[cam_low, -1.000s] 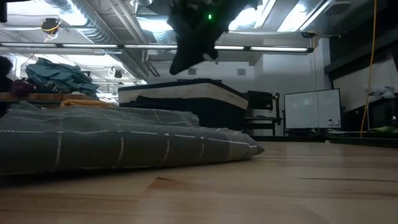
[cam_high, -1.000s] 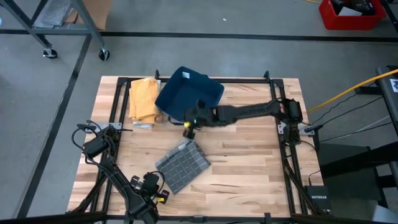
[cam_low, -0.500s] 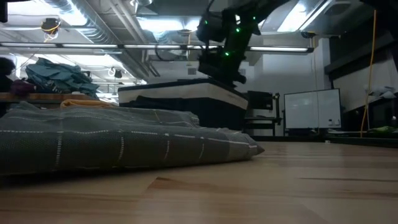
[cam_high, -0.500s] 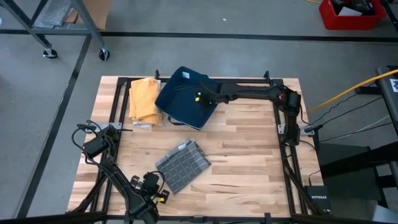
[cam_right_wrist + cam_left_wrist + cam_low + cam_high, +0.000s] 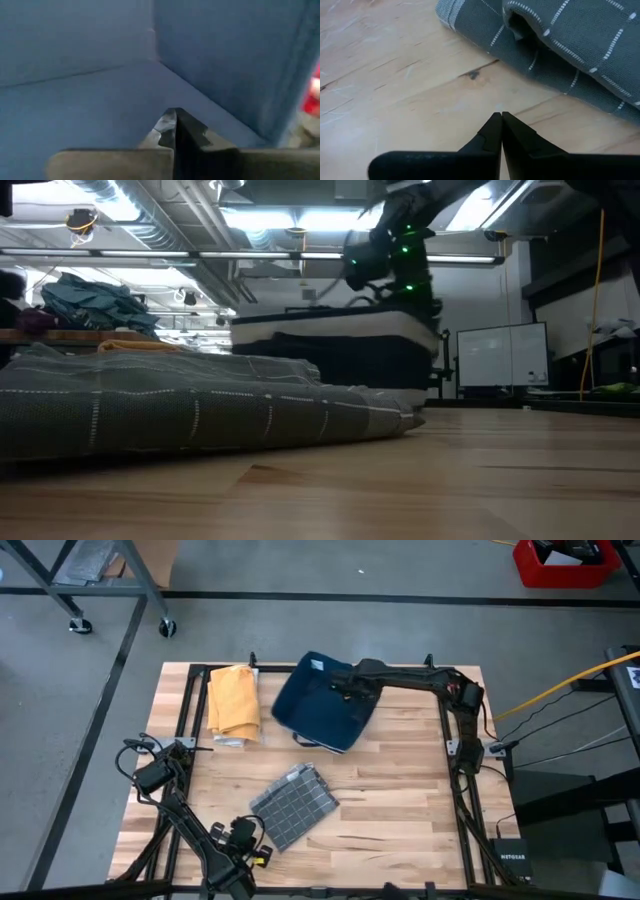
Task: Fold towel
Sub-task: Move the blue laundry bin to the top right, then stack the gray patterned towel on top of the yellow towel
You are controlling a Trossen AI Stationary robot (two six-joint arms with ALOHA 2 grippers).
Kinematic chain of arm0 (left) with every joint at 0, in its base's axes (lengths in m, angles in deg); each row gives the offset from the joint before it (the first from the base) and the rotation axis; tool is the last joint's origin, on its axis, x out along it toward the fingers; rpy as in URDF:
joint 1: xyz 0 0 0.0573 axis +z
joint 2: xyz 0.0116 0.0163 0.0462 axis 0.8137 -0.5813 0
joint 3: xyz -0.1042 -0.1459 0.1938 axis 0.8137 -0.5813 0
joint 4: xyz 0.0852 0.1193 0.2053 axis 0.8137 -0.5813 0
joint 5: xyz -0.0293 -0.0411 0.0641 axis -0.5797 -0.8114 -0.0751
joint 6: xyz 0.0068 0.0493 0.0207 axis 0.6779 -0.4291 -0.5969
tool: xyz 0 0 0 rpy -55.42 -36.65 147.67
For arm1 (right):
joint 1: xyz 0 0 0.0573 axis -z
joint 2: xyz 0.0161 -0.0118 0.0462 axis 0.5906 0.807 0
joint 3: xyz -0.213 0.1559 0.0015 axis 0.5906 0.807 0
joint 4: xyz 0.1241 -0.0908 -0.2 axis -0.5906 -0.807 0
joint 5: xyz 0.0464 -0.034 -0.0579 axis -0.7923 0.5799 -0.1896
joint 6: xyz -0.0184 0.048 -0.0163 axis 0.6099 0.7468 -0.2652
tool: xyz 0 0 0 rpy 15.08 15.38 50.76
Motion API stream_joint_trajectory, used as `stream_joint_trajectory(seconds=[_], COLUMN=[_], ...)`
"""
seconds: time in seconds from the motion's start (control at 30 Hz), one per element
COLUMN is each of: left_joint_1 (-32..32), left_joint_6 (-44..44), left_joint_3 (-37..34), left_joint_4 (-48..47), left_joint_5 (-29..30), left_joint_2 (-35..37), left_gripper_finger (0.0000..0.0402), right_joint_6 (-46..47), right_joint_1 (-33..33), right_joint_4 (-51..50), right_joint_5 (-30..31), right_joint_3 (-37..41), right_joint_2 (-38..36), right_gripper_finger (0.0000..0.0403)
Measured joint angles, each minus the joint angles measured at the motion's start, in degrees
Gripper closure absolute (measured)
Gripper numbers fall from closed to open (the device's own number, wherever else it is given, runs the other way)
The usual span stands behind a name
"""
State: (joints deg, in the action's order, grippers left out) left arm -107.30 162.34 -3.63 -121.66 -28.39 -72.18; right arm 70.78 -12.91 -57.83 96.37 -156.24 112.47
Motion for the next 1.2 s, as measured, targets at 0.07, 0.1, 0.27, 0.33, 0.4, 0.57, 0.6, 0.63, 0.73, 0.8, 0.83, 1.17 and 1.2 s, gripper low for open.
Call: stream_joint_trajectory(seconds=[0.07, 0.1, 0.27, 0.33, 0.4, 0.57, 0.6, 0.63, 0.73, 0.8, 0.83, 1.17, 1.2], left_joint_1=[0.0, 0.0, 0.0, 0.0, 0.0, 0.0, 0.1, 0.1, 0.3, 0.4, 0.4, 0.7, 0.9], left_joint_6=[0.0, 0.0, 0.0, 0.0, 0.0, 0.0, 0.0, 0.2, 0.2, 0.2, 0.2, -0.7, -0.7], left_joint_3=[0.0, 0.0, 0.0, 0.0, 0.0, 0.0, 0.0, 0.0, 0.0, 0.0, 0.0, 0.0, 0.0], left_joint_4=[0.0, 0.0, 0.0, 0.0, 0.0, 0.0, 0.0, 0.0, -0.2, -0.3, -0.3, -0.2, -0.1], left_joint_5=[0.0, 0.0, 0.0, 0.0, 0.0, 0.0, 0.0, 0.0, 0.8, 2.7, 3.4, 3.9, 3.9], left_joint_2=[0.0, 0.0, 0.0, 0.0, 0.0, 0.0, 0.0, 0.0, 0.0, 0.0, 0.0, 4.7, 4.9], left_gripper_finger=[0.04, 0.04, 0.0397, 0.0399, 0.04, 0.0397, 0.0398, 0.0399, 0.04, 0.0398, 0.0398, 0.0392, 0.039], right_joint_6=[-0.1, 0.0, 1.8, 2.9, 3.1, 3.5, 3.5, 3.4, 2.0, 0.0, -1.0, -2.5, -1.1], right_joint_1=[1.2, 1.8, 4.9, 6.2, 7.5, 10.3, 10.3, 10.3, 9.3, 8.4, 7.9, 4.3, 3.9], right_joint_4=[-4.7, -6.7, -12.5, -13.0, -12.9, -11.3, -11.2, -10.9, -8.9, -6.6, -5.1, 1.8, 1.8], right_joint_5=[3.0, 4.5, 14.2, 17.9, 19.5, 19.4, 19.4, 19.4, 19.0, 17.9, 17.0, -9.3, -11.5], right_joint_3=[0.0, 0.0, 0.0, 0.0, 0.0, 0.0, 0.0, 0.0, 0.1, 0.1, 0.1, 0.1, 0.1], right_joint_2=[0.0, 0.0, 0.0, 0.0, 0.0, 0.0, 0.0, -0.1, -2.0, -4.4, -5.8, -20.4, -21.2], right_gripper_finger=[0.039, 0.039, 0.0389, 0.0389, 0.0389, 0.0389, 0.0389, 0.0389, 0.0389, 0.0389, 0.0389, 0.0388, 0.0388])
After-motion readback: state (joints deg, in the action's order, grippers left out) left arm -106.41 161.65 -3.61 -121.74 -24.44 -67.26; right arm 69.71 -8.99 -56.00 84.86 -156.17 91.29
